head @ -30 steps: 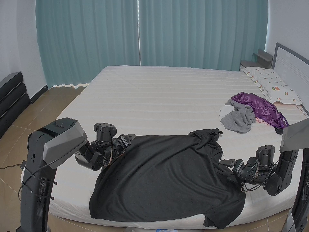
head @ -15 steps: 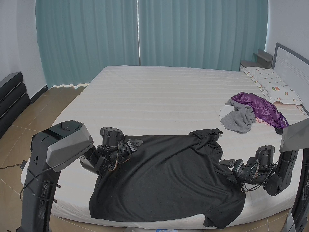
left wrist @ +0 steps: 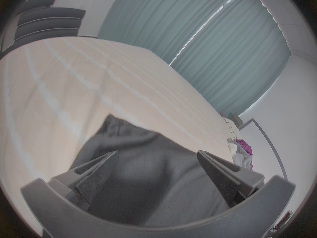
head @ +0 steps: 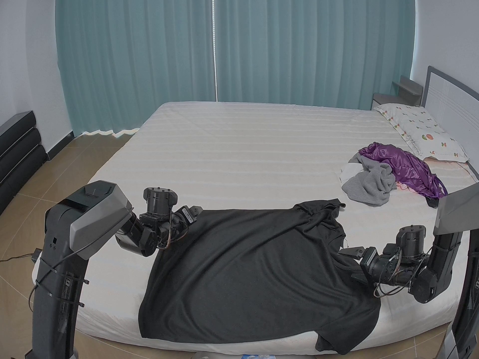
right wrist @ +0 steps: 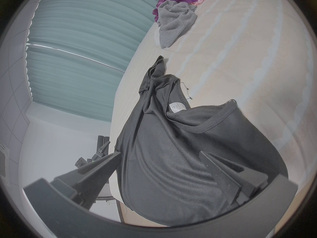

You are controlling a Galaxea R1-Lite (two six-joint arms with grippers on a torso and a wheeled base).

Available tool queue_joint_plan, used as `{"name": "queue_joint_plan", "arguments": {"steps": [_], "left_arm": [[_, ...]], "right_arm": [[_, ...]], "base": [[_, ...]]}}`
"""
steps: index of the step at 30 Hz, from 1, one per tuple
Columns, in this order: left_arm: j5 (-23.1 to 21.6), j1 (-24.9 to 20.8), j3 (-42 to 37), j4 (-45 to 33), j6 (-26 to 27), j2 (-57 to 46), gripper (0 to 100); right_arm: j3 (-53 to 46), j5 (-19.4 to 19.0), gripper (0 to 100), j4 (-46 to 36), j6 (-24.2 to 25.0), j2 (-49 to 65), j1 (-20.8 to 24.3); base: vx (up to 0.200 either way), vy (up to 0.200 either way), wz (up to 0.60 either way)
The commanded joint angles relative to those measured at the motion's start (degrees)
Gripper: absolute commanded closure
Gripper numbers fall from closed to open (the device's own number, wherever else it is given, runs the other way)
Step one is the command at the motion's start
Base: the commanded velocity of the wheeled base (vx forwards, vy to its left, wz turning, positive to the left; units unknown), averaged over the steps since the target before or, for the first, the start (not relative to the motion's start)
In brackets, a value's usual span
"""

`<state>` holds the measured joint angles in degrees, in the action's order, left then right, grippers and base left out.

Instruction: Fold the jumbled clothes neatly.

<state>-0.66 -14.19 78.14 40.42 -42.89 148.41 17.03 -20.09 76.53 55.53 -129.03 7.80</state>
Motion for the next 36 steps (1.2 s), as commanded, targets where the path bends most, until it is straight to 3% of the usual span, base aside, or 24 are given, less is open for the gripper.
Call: {"name": "queue_joint_plan", "arguments": {"steps": [1,13,25,36], "left_arm": [[2.3,2.9,4.5,0.1,-0.3,2.5,0],[2.6,5.2,5.4,0.5,-6.1,0.3,0],[-1.5,5.2,5.8,-0.3,-5.5,2.4,0],[-1.5,4.6,5.2,-0.8,-1.1,3.6,0]], "right_arm": [[-0.1,0.0,0,0.0,0.0,-0.1,0.0],[-0.1,0.0,0,0.0,-0.1,-0.1,0.0],[-0.1,0.0,0,0.0,0.0,-0.1,0.0],[-0.1,0.0,0,0.0,0.0,-0.1,0.0]], "base": [[0.000,0.000,0.00],[0.000,0.000,0.00],[0.000,0.000,0.00],[0.000,0.000,0.00]]}}
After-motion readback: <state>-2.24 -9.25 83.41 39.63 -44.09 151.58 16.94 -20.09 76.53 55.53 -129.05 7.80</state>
